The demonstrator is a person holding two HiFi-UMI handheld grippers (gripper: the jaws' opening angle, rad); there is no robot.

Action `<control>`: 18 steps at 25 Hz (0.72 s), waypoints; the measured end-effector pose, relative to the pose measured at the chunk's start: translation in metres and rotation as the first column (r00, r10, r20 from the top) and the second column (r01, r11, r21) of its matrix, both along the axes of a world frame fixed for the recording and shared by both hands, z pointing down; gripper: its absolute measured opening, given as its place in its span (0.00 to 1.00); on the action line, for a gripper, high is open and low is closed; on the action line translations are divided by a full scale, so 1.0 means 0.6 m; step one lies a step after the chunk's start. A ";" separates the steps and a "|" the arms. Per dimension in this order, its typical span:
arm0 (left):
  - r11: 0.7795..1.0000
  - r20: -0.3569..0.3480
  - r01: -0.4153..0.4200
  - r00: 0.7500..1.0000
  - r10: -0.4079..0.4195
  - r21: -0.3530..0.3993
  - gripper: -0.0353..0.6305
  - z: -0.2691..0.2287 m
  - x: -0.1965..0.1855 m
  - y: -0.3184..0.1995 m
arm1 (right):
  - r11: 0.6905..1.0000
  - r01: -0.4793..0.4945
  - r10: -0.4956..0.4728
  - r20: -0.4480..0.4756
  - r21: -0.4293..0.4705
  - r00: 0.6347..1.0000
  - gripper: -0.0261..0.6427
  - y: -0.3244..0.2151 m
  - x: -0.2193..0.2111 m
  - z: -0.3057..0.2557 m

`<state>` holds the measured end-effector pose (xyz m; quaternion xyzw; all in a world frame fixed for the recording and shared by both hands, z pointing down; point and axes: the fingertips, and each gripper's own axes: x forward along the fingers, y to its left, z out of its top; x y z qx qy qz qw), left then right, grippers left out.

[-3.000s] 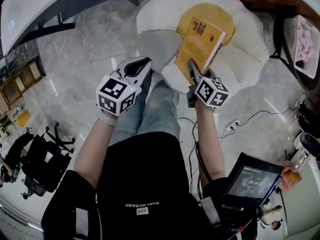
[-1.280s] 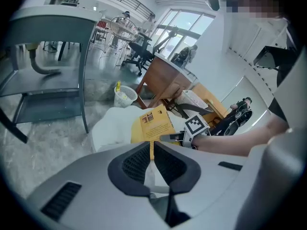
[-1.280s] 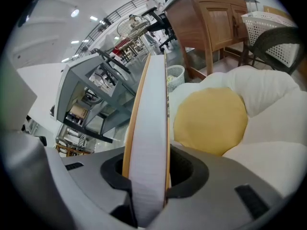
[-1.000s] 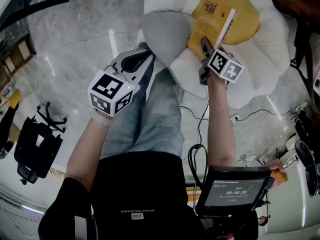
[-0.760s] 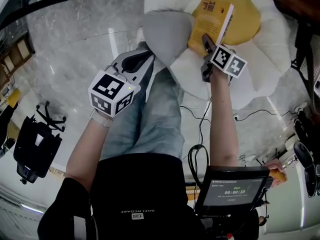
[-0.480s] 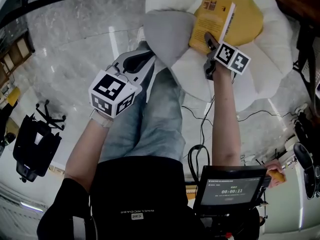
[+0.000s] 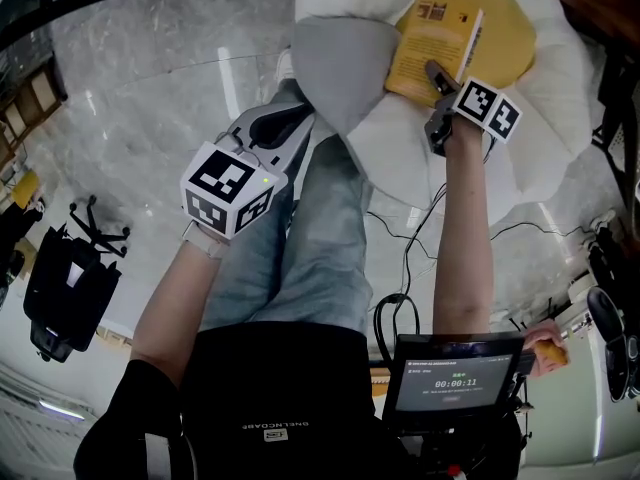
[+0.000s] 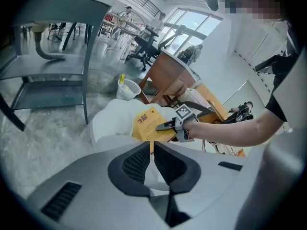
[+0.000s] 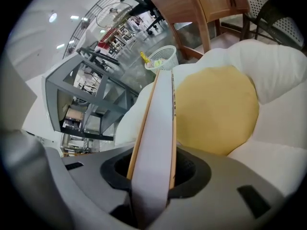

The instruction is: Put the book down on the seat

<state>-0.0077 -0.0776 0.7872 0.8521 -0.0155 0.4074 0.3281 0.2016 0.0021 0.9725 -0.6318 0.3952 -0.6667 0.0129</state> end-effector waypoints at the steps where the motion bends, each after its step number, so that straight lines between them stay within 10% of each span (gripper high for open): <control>1: 1.000 0.002 0.003 1.000 -0.003 -0.003 0.08 0.004 -0.002 0.000 | 1.000 -0.005 0.005 0.011 -0.003 1.000 0.28 0.002 0.002 0.004; 18: 1.000 0.022 -0.003 1.000 0.003 -0.014 0.08 0.026 -0.004 -0.003 | 0.998 0.012 -0.008 0.055 -0.063 0.998 0.31 0.014 0.037 0.056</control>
